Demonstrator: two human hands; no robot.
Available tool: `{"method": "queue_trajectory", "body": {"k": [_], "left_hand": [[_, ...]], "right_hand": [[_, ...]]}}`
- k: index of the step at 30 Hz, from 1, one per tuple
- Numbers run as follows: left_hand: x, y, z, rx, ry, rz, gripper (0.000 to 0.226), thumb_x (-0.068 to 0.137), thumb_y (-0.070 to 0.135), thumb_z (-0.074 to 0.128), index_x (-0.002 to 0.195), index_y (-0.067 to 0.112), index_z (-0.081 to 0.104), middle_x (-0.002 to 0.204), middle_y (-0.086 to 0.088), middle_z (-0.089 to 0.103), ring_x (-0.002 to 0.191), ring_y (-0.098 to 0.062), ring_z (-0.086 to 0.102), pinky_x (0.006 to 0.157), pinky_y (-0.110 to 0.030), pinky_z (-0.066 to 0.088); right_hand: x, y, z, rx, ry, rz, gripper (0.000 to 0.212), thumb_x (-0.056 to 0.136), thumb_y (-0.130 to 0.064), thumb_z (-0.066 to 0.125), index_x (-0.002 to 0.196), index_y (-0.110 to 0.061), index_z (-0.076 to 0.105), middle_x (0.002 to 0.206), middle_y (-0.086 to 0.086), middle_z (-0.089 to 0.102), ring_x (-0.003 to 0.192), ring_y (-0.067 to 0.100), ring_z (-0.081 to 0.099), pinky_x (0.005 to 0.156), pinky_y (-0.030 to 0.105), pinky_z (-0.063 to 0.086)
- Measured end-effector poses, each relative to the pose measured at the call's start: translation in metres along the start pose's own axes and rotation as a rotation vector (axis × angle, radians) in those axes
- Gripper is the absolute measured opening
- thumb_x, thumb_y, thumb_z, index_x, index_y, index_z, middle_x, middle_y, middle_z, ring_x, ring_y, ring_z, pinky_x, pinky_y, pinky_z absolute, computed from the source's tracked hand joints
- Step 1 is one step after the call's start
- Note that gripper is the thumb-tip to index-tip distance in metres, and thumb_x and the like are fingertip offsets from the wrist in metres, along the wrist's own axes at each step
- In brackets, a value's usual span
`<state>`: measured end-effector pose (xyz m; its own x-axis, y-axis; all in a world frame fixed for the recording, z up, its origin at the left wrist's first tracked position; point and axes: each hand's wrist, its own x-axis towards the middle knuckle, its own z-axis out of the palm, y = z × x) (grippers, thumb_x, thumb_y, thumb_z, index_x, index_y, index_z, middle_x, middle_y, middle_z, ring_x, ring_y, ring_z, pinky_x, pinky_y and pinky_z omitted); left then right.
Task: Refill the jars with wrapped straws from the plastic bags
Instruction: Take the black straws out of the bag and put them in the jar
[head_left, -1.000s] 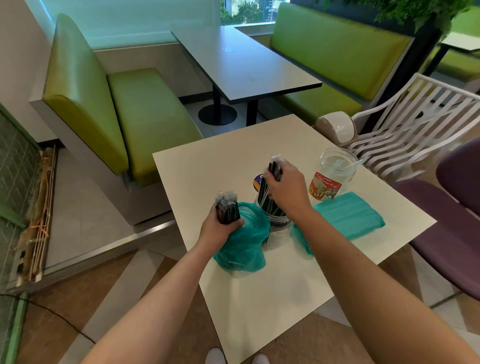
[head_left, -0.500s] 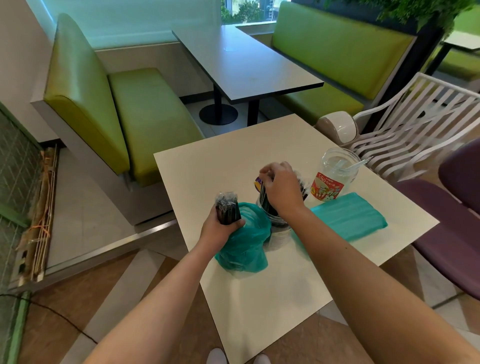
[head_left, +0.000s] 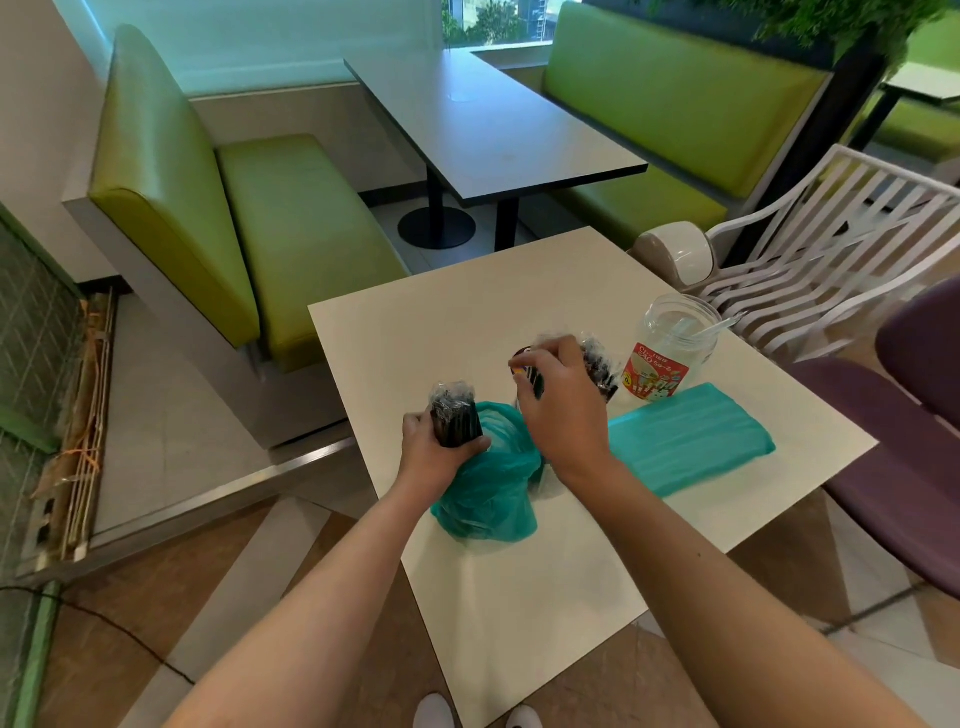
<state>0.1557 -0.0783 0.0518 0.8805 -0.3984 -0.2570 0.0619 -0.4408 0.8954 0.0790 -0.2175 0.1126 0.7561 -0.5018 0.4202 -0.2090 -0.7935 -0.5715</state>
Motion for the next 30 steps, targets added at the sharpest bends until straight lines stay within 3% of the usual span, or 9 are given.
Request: {"method": "queue_trajectory", "body": {"k": [4,9,12,14,17,21,24,26,30], "left_hand": [[0.017,-0.025,0.002,0.016,-0.011,0.021,0.084,0.043,0.069,0.085,0.107,0.021,0.063,0.109,-0.006,0.064,0.097,-0.018,0.065,0.086,-0.045,0.056],[0.023,-0.036,0.002,-0.017,0.013,0.031,0.095,0.036,0.077,0.082,0.112,0.025,0.062,0.104,0.003,0.070,0.096,-0.014,0.067,0.082,-0.044,0.058],[0.010,-0.021,-0.004,-0.037,-0.002,0.032,0.091,0.038,0.067,0.087,0.115,0.024,0.062,0.108,0.001,0.069,0.099,-0.015,0.067,0.084,-0.042,0.057],[0.004,-0.014,-0.006,-0.040,-0.016,0.031,0.078,0.052,0.044,0.092,0.119,0.021,0.060,0.112,-0.001,0.066,0.103,-0.018,0.065,0.085,-0.039,0.056],[0.004,-0.014,-0.006,-0.064,-0.041,0.042,0.075,0.060,0.020,0.093,0.126,0.020,0.057,0.116,0.000,0.066,0.106,-0.018,0.063,0.088,-0.035,0.054],[0.004,-0.014,-0.007,-0.074,-0.056,0.050,0.066,0.059,0.020,0.093,0.116,0.026,0.060,0.115,-0.002,0.066,0.106,-0.018,0.063,0.090,-0.037,0.054],[0.001,-0.011,-0.007,-0.108,-0.033,0.033,0.046,0.070,0.015,0.087,0.103,0.025,0.057,0.103,0.000,0.066,0.091,-0.010,0.063,0.071,-0.018,0.053],[0.000,-0.010,-0.005,-0.127,-0.027,0.036,0.050,0.072,0.014,0.085,0.113,0.018,0.056,0.105,0.001,0.066,0.089,-0.007,0.061,0.064,-0.013,0.048],[0.002,-0.011,-0.003,-0.154,-0.046,0.054,0.045,0.073,0.016,0.085,0.110,0.023,0.060,0.099,0.008,0.069,0.097,-0.015,0.066,0.078,-0.024,0.053]], "right_hand": [[-0.015,-0.001,0.020,0.184,-0.121,0.084,0.019,0.088,-0.004,0.059,0.101,-0.015,0.068,0.093,-0.006,0.058,0.080,0.004,0.051,0.080,0.022,0.045],[-0.026,0.006,0.035,0.289,-0.397,0.326,0.040,0.090,-0.006,0.058,0.130,-0.013,0.057,0.114,0.002,0.063,0.089,0.008,0.052,0.091,0.027,0.048],[-0.022,0.005,0.038,0.406,-0.499,0.361,0.054,0.088,-0.009,0.062,0.140,-0.015,0.048,0.128,0.002,0.058,0.095,0.009,0.050,0.098,0.032,0.046],[-0.019,0.004,0.039,0.498,-0.535,0.392,0.059,0.086,-0.010,0.066,0.141,-0.015,0.046,0.130,0.003,0.057,0.104,0.015,0.055,0.102,0.036,0.046],[-0.016,0.006,0.043,0.511,-0.557,0.403,0.050,0.085,-0.017,0.071,0.132,-0.016,0.055,0.123,0.004,0.061,0.112,0.021,0.059,0.102,0.039,0.046],[-0.016,0.009,0.043,0.476,-0.545,0.400,0.028,0.089,-0.022,0.069,0.115,-0.014,0.063,0.111,0.006,0.065,0.101,0.018,0.061,0.087,0.030,0.049],[-0.017,0.007,0.042,0.488,-0.511,0.440,0.029,0.090,-0.024,0.068,0.114,-0.012,0.058,0.106,0.001,0.064,0.099,0.016,0.060,0.087,0.030,0.049],[-0.019,0.007,0.042,0.497,-0.496,0.446,0.031,0.090,-0.025,0.067,0.115,-0.012,0.055,0.106,0.000,0.064,0.102,0.017,0.059,0.090,0.032,0.048],[-0.019,0.010,0.038,0.493,-0.421,0.451,0.034,0.085,-0.026,0.073,0.112,-0.014,0.056,0.104,-0.002,0.065,0.099,0.014,0.060,0.087,0.030,0.048]]}}
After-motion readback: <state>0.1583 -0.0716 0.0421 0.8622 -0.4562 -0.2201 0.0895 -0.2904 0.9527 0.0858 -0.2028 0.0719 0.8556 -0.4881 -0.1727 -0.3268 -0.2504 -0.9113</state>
